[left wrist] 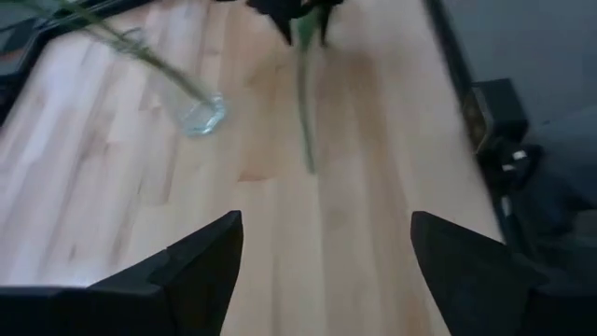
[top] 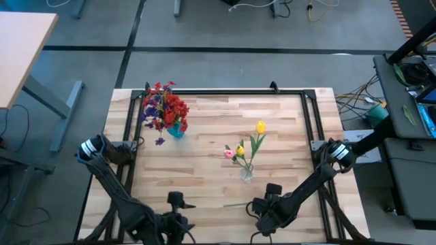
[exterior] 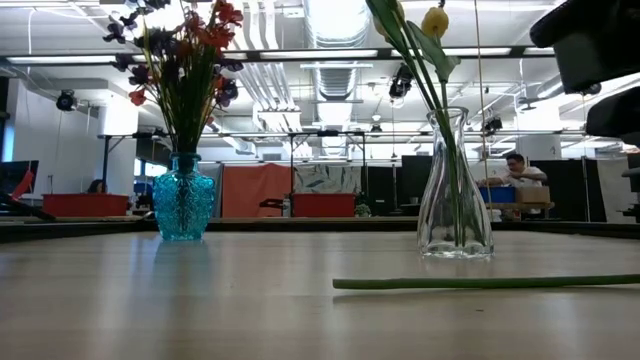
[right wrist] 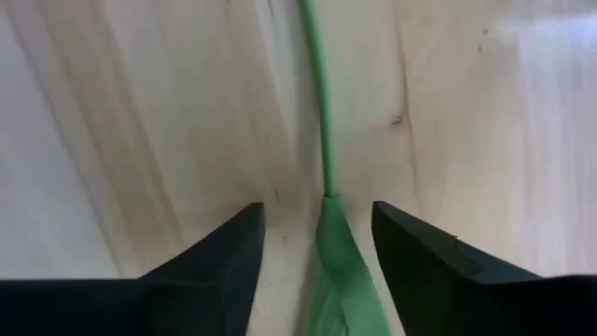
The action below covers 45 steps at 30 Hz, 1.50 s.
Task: Sort flowers into vase by color
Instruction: Put the pink tulip into the transparent vase
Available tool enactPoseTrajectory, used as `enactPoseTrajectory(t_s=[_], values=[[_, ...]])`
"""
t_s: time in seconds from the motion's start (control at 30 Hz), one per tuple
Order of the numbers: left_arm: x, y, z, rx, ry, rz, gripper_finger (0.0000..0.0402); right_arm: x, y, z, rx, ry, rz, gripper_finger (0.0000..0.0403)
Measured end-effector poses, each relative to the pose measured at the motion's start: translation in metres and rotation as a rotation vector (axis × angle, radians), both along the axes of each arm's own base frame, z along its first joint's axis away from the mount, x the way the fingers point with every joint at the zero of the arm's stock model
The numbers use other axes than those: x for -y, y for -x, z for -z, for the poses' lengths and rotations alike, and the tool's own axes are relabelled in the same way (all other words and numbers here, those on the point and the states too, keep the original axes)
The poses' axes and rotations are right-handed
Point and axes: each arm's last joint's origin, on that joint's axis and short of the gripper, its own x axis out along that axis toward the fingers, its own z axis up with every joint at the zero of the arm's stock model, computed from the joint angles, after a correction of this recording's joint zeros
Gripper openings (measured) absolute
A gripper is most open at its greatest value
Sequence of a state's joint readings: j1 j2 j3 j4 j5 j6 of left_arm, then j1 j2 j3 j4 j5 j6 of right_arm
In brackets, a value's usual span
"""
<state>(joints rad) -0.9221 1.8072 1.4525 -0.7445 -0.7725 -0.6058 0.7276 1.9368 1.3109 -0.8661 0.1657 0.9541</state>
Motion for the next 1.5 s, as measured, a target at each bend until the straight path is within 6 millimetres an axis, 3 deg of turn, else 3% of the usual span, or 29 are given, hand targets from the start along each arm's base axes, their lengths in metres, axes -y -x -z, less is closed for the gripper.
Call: enactPoseTrajectory(t_s=[0.33,0.7,1.07,1.27,1.5], values=[[0.005,-0.023,0.032,0.013,-0.085,-0.013,0.0277,-0.004,-0.007,-0.007,0.027,-0.017,-0.031,0.0021],[-0.007,-0.078,0.053,0.075,-0.051,0.010,0.0276,-0.010,-0.038,-0.055,0.144,-0.032,-0.066,0.0013],[-0.024,-0.100,0.055,0.080,-0.034,-0.002,0.0268,0.000,-0.056,-0.088,0.159,-0.036,-0.071,0.0013],[-0.035,-0.108,0.056,0.060,0.011,-0.020,0.0202,-0.001,-0.059,-0.095,0.180,-0.056,-0.080,0.0013],[-0.035,-0.109,0.056,0.047,0.014,0.006,0.0056,-0.001,-0.059,-0.097,0.179,-0.065,-0.079,0.0013]])
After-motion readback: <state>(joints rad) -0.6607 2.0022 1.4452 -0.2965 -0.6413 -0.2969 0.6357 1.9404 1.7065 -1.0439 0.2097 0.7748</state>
